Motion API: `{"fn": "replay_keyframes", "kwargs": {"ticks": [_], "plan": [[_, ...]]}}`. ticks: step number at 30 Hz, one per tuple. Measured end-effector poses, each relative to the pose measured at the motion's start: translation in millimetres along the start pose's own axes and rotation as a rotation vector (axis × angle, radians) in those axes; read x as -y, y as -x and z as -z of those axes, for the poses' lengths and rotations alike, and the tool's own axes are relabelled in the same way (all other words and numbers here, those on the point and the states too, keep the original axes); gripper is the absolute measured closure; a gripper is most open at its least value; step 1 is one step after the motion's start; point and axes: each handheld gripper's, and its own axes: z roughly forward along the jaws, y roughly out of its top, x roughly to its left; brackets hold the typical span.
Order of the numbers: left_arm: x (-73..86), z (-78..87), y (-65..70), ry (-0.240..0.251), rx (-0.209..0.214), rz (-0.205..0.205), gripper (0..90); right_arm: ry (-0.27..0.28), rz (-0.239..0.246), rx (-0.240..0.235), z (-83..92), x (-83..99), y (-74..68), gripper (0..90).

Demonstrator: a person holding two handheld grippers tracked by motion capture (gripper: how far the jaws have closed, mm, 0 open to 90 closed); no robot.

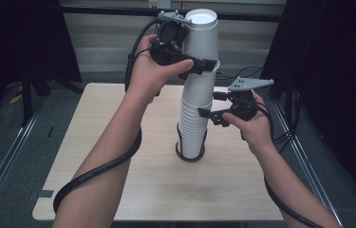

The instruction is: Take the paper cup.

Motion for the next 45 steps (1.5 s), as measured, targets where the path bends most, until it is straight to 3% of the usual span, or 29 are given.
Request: {"fn": "replay_keyframes", "kwargs": {"ticks": [14, 24, 34, 45], "plan": [[6.6, 16.1, -7.5, 0.005, -0.011, 0.016, 11.2, -0.019, 0.006, 0.003, -1.1, 2.7, 0.4, 19.4], [14.2, 37.7, -15.8, 0.023, -0.032, 0.031, 11.2, -0.023, 0.006, 0.005, 0.9, 6.7, 2.5, 19.4], [31.6, 54.6, -24.8, 0.004, -0.059, 0.036, 11.4, -0.028, 0.011, -0.003, 5.7, 10.4, 2.0, 19.5], [61.5, 68.7, -38.1, -0.011, -0.079, 0.072, 11.5, -0.041, 0.023, -0.008, 9.2, 15.2, 0.6, 19.4]]}}
